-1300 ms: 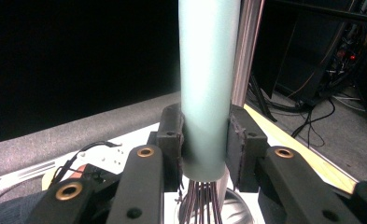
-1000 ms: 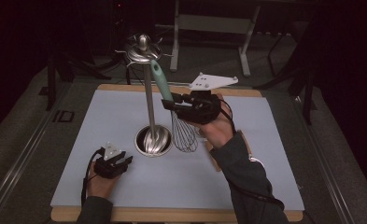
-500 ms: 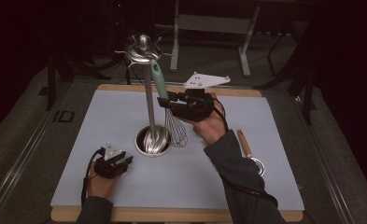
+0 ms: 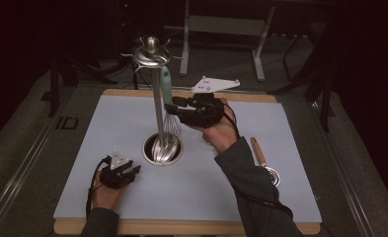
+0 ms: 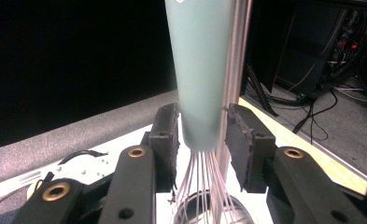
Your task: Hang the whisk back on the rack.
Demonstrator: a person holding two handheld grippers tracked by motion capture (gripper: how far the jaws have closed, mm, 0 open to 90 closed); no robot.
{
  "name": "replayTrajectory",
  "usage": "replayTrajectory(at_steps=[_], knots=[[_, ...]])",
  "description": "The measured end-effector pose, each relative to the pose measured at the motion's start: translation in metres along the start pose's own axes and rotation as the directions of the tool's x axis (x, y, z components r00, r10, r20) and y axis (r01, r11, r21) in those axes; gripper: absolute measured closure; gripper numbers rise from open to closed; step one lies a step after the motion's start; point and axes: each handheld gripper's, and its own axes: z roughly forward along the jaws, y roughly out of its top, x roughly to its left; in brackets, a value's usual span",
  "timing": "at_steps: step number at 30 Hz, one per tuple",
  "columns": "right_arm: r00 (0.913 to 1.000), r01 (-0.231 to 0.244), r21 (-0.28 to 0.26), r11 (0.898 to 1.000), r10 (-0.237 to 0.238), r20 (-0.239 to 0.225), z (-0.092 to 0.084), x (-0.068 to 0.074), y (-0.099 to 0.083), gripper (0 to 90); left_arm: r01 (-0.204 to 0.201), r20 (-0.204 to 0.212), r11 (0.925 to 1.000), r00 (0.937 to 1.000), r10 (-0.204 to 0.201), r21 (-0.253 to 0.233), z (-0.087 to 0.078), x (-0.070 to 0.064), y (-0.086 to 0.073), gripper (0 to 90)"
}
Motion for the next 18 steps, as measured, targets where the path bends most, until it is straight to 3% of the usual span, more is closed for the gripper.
replayTrajectory(at_steps=[2,9,18], knots=[[0.9999,0.008,0.004,1.0,-0.008,0.006,-0.003,-0.001,-0.002,62.7,-0.002,-0.001,1.0,1.0,0.002,0.0,0.0,0.0,0.0,61.8],[0.9972,0.034,0.089,0.995,-0.039,0.064,-0.012,-0.005,-0.015,60.3,-0.003,-0.003,1.0,1.0,0.003,0.001,0.0,0.0,0.0,61.7],[0.9947,0.04,0.198,0.979,-0.058,0.085,-0.018,-0.012,-0.041,58.0,-0.001,-0.006,1.0,1.0,0.001,0.001,0.0,0.0,0.0,61.7]])
